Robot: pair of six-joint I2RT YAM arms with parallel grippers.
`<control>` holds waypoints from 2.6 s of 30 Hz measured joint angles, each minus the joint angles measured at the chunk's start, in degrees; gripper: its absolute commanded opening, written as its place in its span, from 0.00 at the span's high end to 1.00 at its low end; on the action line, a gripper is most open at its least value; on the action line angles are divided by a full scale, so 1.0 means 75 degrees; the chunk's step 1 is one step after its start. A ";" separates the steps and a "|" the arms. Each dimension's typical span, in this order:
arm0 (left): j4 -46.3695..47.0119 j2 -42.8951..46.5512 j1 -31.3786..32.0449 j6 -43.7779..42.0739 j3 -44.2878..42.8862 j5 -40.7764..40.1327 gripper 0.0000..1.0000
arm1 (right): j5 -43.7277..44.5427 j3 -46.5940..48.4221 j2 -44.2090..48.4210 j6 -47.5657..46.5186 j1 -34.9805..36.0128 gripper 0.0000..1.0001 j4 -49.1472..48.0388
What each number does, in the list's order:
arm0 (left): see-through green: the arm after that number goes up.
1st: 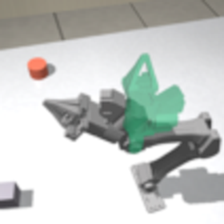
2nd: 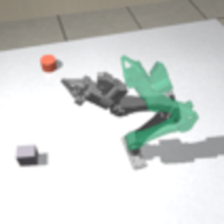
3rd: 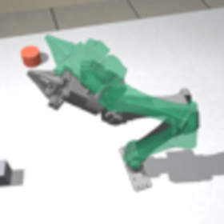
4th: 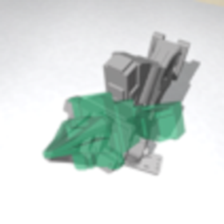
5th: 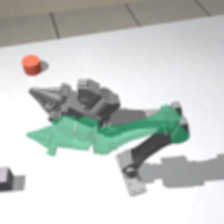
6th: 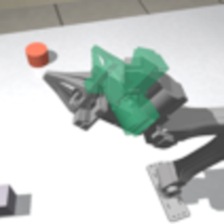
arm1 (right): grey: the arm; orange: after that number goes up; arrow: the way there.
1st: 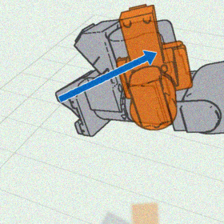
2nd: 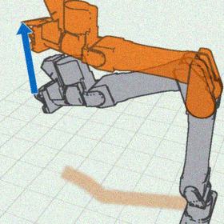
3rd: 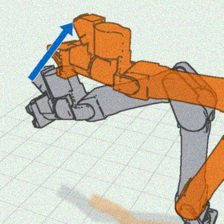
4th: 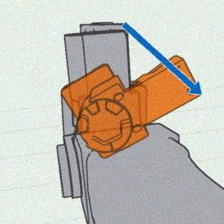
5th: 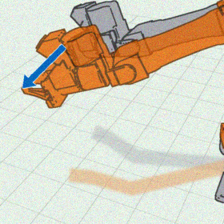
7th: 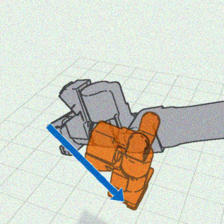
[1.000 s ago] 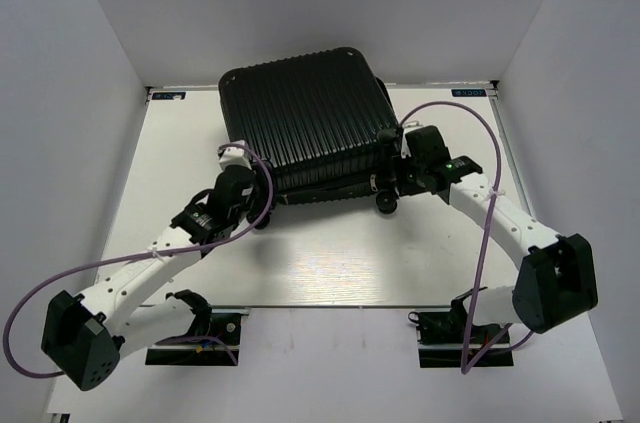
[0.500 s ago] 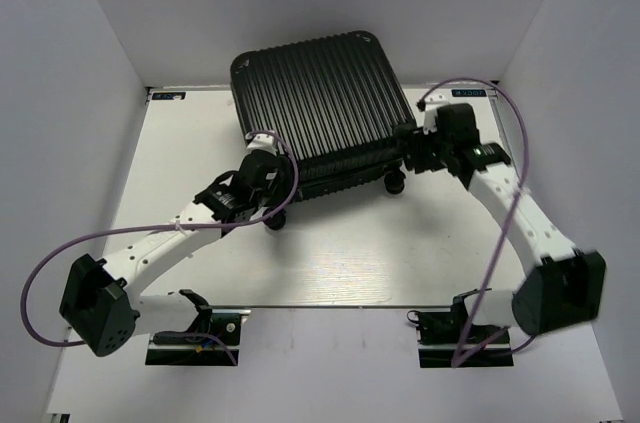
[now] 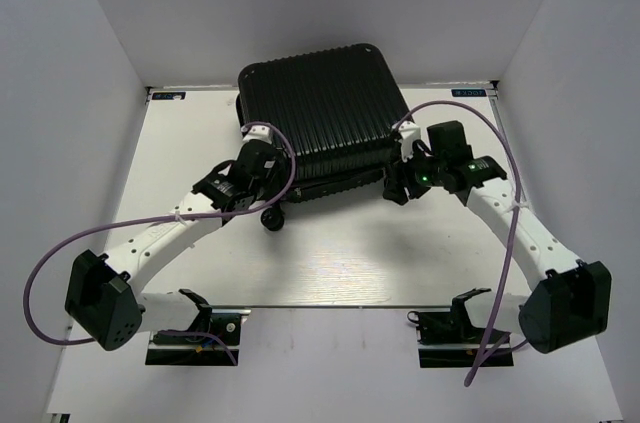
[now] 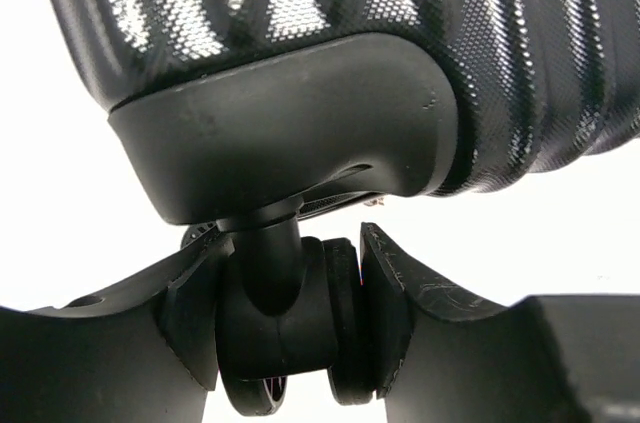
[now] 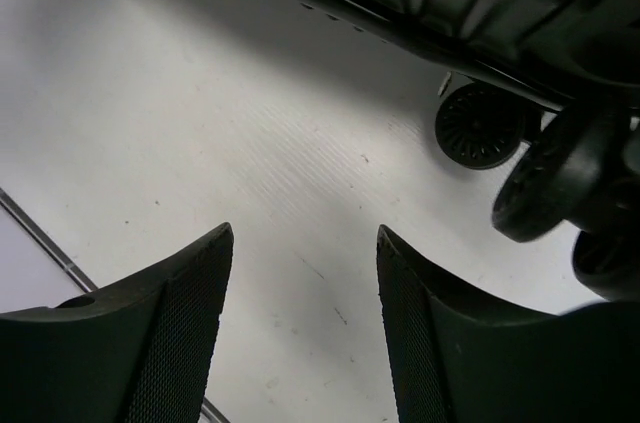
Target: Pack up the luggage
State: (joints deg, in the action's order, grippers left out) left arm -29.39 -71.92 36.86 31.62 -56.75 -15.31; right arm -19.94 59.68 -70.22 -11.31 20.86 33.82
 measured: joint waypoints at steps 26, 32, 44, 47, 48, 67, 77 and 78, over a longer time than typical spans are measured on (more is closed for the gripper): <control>-0.0408 -0.0012 0.0050 0.1023 -0.0058 -0.0892 0.82 | 0.2110 0.0947 -0.1478 -0.0143 0.0615 0.48 -0.1378; -0.0411 -0.0032 0.0050 0.1020 -0.0058 -0.0901 0.85 | 0.1472 -0.0312 -0.0289 -0.0128 0.0778 0.48 -0.1364; -0.0481 -0.0169 0.0044 0.1134 -0.0143 -0.1052 0.86 | 0.3019 -0.1443 -0.1169 0.0504 0.1527 0.37 -0.2882; -0.0484 -0.0169 0.0044 0.1154 -0.0143 -0.1052 0.86 | 0.3713 -0.1923 -0.1317 0.0842 0.1545 0.36 -0.3928; -0.0484 -0.0169 0.0044 0.1163 -0.0143 -0.1052 0.86 | 0.3870 -0.2046 -0.1349 0.0915 0.1553 0.36 -0.4223; -0.0420 -0.0087 0.0044 0.1259 -0.0041 -0.1049 0.90 | 0.4911 -0.2585 -0.2037 0.1495 0.1775 0.65 -0.7251; -0.0417 -0.0076 0.0041 0.1250 -0.0026 -0.1055 0.93 | 0.5316 -0.2836 -0.2063 0.1568 0.1920 0.75 -0.7868; -0.0420 -0.0073 0.0041 0.1250 -0.0026 -0.1055 0.93 | 0.5394 -0.2836 -0.2075 0.1521 0.1938 0.73 -0.7886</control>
State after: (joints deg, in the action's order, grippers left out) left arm -32.53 -72.47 37.17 40.99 -56.95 -23.22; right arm 20.51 38.41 -85.78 0.10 35.40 -25.32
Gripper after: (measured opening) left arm 0.580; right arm 0.241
